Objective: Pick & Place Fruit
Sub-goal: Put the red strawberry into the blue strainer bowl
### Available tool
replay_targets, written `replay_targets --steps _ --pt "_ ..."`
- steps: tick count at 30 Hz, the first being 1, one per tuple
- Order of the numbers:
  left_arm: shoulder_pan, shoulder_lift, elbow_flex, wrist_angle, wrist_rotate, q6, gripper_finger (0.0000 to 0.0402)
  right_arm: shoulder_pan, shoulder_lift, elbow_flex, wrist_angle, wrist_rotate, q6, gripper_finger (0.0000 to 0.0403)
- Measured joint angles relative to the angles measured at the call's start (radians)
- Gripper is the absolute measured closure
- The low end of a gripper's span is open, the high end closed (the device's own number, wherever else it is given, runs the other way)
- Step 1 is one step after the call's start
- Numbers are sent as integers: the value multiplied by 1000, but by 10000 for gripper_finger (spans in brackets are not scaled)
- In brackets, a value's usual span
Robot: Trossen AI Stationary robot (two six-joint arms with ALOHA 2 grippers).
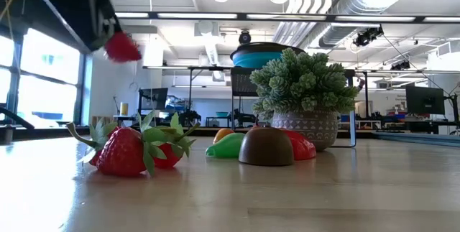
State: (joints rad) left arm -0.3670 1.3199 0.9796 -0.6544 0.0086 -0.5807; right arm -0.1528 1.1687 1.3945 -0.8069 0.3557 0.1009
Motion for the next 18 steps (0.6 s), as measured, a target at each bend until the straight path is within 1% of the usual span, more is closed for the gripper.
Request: replay_targets --steps 3,8,14,18 --pt "46 -47 21 12 -13 0 401 0 0 0 -2 0 0 398" --pt "130 -93 91 12 -112 25 401 0 0 0 -5 0 -24 398" --pt "232 -101 221 12 -235 94 401 0 0 0 -6 2 -77 398" --pt "299 -102 288 39 -286 127 401 0 0 0 -6 3 -95 398"
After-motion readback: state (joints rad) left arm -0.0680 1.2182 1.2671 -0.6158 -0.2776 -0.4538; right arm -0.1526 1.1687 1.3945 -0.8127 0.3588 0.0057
